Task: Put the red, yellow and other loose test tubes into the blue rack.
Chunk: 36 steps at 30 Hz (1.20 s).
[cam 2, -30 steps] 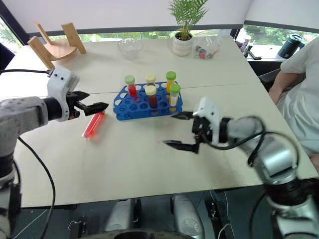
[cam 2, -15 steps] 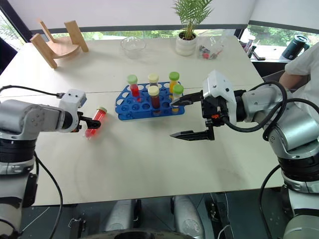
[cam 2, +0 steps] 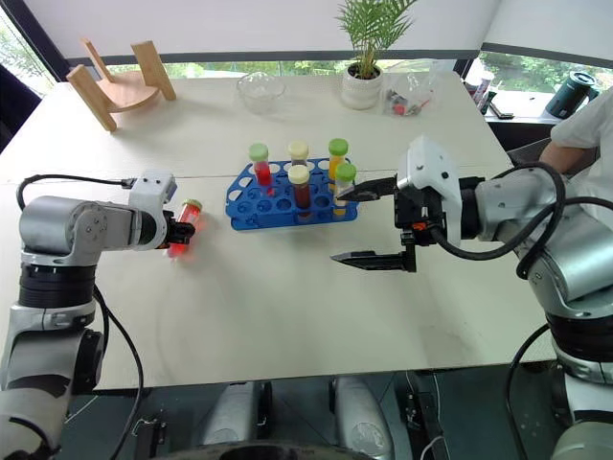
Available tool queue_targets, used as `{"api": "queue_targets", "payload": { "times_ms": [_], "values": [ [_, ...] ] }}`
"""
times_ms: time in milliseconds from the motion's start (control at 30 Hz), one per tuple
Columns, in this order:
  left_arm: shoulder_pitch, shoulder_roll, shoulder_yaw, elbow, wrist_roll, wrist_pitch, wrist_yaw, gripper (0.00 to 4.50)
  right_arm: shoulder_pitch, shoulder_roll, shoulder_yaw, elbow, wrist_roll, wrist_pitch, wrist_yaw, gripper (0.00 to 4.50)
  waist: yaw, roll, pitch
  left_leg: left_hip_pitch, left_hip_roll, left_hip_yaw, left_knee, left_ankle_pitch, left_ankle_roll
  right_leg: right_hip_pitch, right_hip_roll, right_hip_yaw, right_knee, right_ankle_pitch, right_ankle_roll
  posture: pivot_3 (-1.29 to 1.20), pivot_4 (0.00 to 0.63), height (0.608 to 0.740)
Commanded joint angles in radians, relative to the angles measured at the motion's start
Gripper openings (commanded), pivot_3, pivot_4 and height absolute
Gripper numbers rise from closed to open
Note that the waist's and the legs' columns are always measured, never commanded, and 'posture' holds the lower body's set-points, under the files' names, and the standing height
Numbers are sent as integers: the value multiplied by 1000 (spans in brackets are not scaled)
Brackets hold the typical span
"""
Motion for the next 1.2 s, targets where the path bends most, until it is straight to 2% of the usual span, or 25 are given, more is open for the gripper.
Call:
{"api": "queue_targets", "payload": {
  "times_ms": [33,167,300,433,567,800,1200],
  "values": [
    [-10,-24,182,-124,-107,-274,-160,807,55,5,-69,-54,23,4,-56,4500,7,-1,1,-1,0,0,0,0,0,0,0,0,0,0,0,0,150,740],
    [75,-157,234,-264,-189,-539,-267,807,98,54,-75,-90,27,9,-149,4500,15,1,-1,-1,0,2,-1,0,-1,-2,-1,0,-1,0,0,0,150,740],
    [172,-268,153,-272,-125,-791,-312,807,113,93,-73,-120,36,20,-213,4500,19,2,-1,0,0,2,0,0,-1,-1,-1,1,0,0,0,0,150,740],
    [237,-396,35,-127,-5,-1133,-377,807,133,116,-71,-152,44,33,-274,4500,20,1,-1,0,0,3,2,0,-1,1,-1,1,-1,0,1,0,150,740],
    [235,-468,1,39,54,-1367,-412,807,145,124,-69,-180,49,44,-311,4500,20,1,-1,0,0,2,5,0,0,4,0,1,-3,1,1,0,150,740],
    [218,-480,-26,260,111,-1548,-446,807,159,134,-74,-219,72,57,-374,4500,18,1,-1,1,0,1,5,-1,2,5,1,1,-3,1,1,0,150,740],
    [115,-479,7,553,87,-1722,-533,807,192,158,-68,-267,76,56,-458,4500,19,1,-1,1,0,0,6,-1,2,5,1,0,-3,1,1,0,150,740]
  ]
}}
